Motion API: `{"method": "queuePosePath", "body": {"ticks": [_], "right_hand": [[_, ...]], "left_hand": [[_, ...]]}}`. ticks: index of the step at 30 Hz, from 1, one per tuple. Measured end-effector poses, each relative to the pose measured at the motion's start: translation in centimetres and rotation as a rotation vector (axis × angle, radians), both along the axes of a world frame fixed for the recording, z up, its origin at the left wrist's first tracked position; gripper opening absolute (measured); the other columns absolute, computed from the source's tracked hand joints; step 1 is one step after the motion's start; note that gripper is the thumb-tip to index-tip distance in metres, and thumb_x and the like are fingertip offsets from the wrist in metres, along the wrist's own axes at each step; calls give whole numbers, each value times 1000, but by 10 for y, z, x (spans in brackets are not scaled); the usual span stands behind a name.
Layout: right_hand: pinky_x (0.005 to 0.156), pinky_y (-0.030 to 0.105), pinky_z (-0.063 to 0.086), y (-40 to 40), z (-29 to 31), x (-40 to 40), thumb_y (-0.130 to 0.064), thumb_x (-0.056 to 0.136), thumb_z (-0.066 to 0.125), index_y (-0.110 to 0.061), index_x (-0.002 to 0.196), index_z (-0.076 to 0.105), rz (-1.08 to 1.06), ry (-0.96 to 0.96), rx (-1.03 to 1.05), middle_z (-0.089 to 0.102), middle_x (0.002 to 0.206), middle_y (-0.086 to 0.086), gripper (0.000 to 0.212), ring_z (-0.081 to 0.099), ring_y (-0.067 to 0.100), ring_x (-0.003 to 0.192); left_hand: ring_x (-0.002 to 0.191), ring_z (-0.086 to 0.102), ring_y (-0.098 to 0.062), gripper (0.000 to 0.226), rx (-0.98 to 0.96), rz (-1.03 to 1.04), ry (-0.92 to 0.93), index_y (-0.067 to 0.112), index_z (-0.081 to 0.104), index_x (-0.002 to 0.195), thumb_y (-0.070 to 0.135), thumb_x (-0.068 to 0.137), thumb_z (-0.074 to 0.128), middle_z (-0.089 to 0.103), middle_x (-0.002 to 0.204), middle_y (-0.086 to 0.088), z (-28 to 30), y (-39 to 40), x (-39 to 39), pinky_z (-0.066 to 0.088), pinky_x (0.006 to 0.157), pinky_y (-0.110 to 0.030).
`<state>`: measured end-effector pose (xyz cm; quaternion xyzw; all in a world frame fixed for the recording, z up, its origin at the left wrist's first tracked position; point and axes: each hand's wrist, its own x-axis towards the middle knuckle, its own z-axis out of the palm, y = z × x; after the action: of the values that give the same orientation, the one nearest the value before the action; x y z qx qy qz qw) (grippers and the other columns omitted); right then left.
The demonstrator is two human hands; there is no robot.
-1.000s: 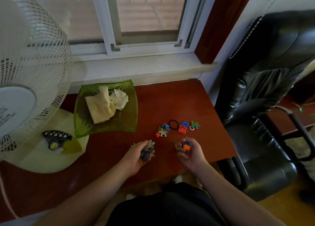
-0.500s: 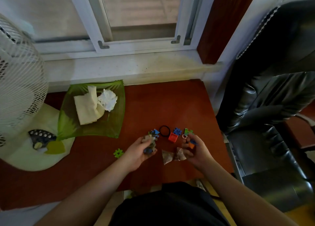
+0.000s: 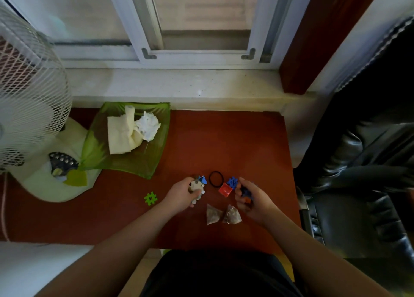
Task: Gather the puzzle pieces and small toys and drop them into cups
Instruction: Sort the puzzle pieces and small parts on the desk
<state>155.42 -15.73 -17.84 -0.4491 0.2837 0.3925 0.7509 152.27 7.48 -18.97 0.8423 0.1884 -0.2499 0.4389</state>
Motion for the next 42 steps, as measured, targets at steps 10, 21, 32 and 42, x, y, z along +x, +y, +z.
{"method": "queuePosePath", "body": {"ticks": [10, 21, 32, 42], "right_hand": [[42, 23, 17, 6, -1, 14, -27, 97, 53, -9, 75, 52, 82, -14, 19, 48, 60, 2, 28, 37, 10, 44], [35, 21, 22, 4, -10, 5, -26, 100, 47, -9, 77, 51, 110, -16, 10, 46, 59, 3, 29, 36, 11, 43], [35, 22, 24, 13, -9, 3, -27, 99, 49, -8, 77, 51, 159, -34, 5, 47, 61, 5, 29, 35, 12, 44], [42, 26, 29, 38, -3, 8, -29, 102, 46, -10, 81, 51, 283, -72, 20, 47, 66, 4, 29, 34, 14, 51]], "left_hand": [[57, 67, -12, 36, 79, 119, -65, 10, 54, 123, 23, 91, 65, 66, 100, -6, -1, 33, -11, 53, 53, -18], [111, 58, -27, 38, 303, -138, -124, 16, 58, 124, 28, 89, 65, 26, 145, -6, -5, -28, 0, 43, 99, -34], [97, 60, -14, 37, 347, -63, -322, 14, 57, 126, 30, 93, 59, 41, 130, 5, -15, -23, -33, 46, 80, -27], [101, 60, -5, 23, 210, 1, -497, 18, 68, 109, 27, 88, 67, 65, 111, 9, -11, -1, -60, 38, 83, -6]]}}
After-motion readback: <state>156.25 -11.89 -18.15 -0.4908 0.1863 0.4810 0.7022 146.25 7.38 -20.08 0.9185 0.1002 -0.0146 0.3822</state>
